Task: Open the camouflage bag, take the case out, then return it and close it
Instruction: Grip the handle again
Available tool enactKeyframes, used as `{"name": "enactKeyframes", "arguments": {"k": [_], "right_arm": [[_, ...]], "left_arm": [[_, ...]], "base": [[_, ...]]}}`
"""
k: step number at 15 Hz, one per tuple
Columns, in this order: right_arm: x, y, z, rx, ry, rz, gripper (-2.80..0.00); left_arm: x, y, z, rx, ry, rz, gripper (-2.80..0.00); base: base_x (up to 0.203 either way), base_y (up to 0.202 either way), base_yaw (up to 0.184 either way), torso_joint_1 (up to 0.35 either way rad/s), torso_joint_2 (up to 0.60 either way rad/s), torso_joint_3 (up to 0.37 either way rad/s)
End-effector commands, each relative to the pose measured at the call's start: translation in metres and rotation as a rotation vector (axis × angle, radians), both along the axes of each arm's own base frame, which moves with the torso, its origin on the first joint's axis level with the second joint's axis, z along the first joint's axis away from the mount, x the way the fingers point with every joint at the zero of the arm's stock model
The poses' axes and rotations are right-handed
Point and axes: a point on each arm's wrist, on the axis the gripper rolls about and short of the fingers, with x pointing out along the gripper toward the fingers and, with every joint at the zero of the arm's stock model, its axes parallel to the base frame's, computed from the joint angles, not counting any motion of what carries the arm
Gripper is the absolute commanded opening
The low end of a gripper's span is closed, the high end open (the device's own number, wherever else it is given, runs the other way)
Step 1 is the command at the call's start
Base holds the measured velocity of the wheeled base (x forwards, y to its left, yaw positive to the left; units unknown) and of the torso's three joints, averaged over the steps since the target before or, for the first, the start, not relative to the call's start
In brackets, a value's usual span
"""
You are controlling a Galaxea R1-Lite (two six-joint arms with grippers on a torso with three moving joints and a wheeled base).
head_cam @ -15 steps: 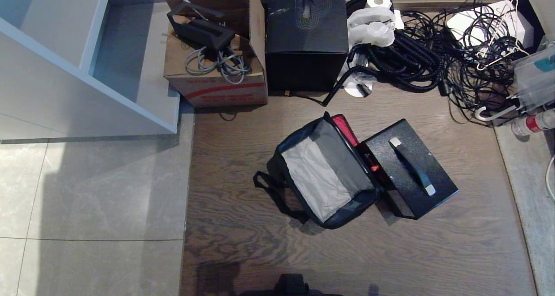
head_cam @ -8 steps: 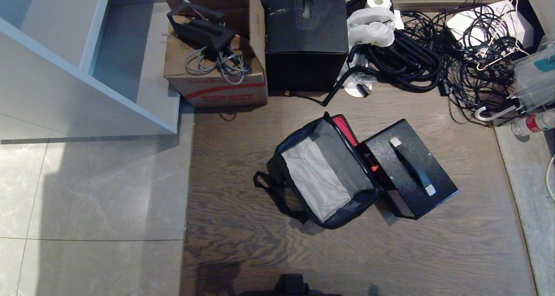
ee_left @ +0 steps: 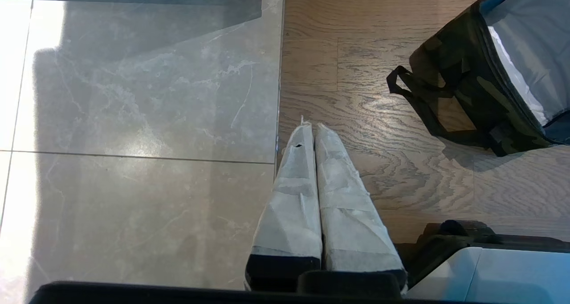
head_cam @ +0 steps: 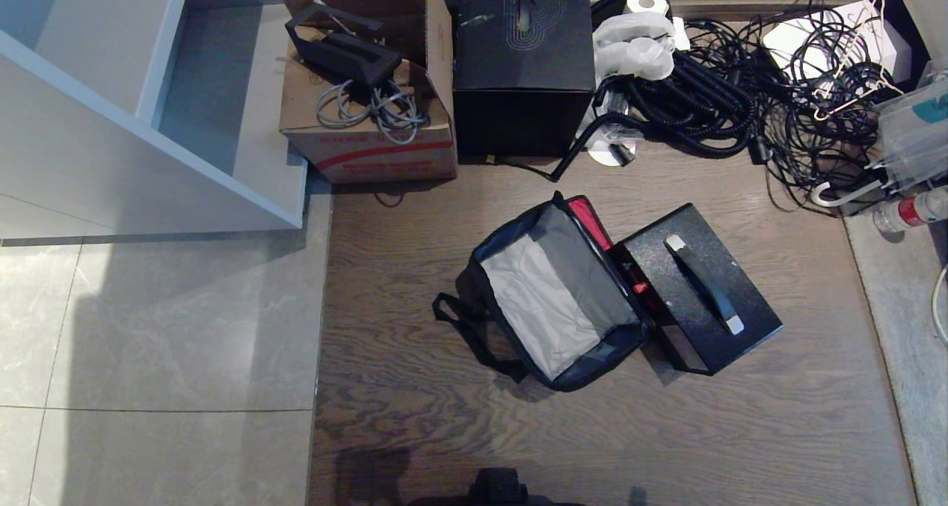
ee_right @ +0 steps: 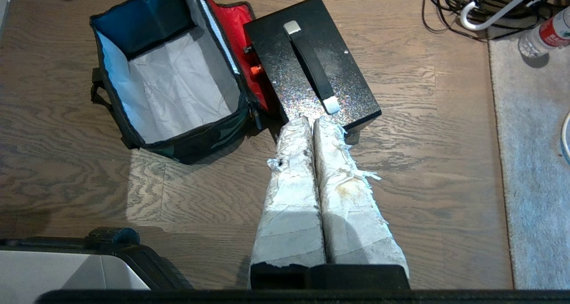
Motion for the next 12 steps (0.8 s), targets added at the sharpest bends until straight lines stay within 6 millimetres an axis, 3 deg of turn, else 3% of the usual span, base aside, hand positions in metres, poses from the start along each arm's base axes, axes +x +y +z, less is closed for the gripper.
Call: {"name": "enactKeyframes", "arguments": {"k": [1, 12], "right_arm": [[0.0037, 0.0000, -0.0109, -0.001, 0.044, 0.001, -2.80], [0.0037, 0.0000, -0.0109, -0.001, 0.044, 0.001, -2.80]], "left_arm": [[0.0000, 0.0000, 0.0000, 0.000, 0.000, 0.001, -2.80], [0.0000, 0.0000, 0.0000, 0.000, 0.000, 0.001, -2.80]], "base": [[0.000, 0.000, 0.000, 0.000, 0.00, 0.000], [0.000, 0.000, 0.000, 0.000, 0.00, 0.000]]}}
